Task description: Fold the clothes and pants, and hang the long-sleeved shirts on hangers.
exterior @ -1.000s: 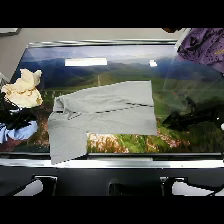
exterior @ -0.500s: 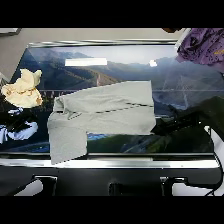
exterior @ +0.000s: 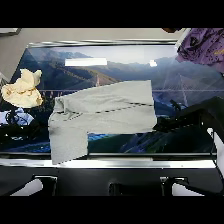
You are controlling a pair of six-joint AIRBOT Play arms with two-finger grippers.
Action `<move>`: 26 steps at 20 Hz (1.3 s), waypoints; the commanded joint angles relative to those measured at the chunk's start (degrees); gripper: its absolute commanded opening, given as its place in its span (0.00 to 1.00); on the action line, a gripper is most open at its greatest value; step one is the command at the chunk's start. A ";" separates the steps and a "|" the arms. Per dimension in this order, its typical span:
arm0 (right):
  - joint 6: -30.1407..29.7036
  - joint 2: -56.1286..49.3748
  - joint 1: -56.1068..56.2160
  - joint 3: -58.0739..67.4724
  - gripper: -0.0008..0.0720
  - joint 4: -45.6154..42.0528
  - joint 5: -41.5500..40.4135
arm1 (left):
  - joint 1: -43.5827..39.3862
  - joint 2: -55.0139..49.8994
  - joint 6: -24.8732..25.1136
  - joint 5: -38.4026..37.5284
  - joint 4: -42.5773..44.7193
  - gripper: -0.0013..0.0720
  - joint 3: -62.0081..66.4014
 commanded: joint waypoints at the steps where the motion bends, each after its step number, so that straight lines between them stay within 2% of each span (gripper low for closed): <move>1: 0.66 2.69 0.07 0.02 0.06 0.28 -1.33 | 0.76 -1.73 5.95 3.72 -4.22 0.75 -3.63; 7: 1.73 5.29 0.09 0.02 0.06 0.35 -2.49 | 0.74 -5.70 10.25 7.41 -10.93 0.74 -3.63; 9: 1.73 5.42 0.07 0.02 0.06 0.46 -4.00 | 0.11 -7.04 10.71 8.28 -13.18 0.71 -3.63; 10: 1.73 5.42 0.09 0.02 0.06 0.57 -4.76 | -0.83 -7.89 10.69 8.33 -13.25 0.63 -3.63; 11: 1.73 5.42 0.07 0.02 0.06 0.74 -5.40 | -1.99 -8.83 10.71 8.00 -13.25 0.49 -3.63; 12: 1.73 5.42 0.09 0.02 0.06 1.14 -5.68 | -3.10 -9.55 10.69 7.85 -13.27 0.31 -3.63; 13: 1.73 5.42 0.09 0.02 0.06 1.90 -5.66 | -4.00 -9.81 10.71 7.85 -13.84 0.03 -3.61; 16: 1.44 5.42 0.85 1.33 0.06 6.60 -3.63 | -6.10 -8.92 12.37 4.76 -19.61 0.04 -0.22; 18: 1.49 5.40 4.46 6.69 0.06 6.16 -1.86 | -8.09 -7.23 10.36 1.70 -19.85 0.04 6.62; 21: 6.14 5.40 9.31 22.05 0.06 1.57 1.84 | -10.25 -2.99 2.67 0.66 -16.00 0.04 22.36; 24: 10.60 5.46 9.25 42.21 0.06 -3.10 0.81 | -10.51 1.49 -7.13 -0.28 -4.83 0.04 43.01; 26: 12.15 6.38 9.25 55.17 0.06 -7.13 -1.14 | -10.51 4.57 -11.43 -1.70 2.29 0.04 55.17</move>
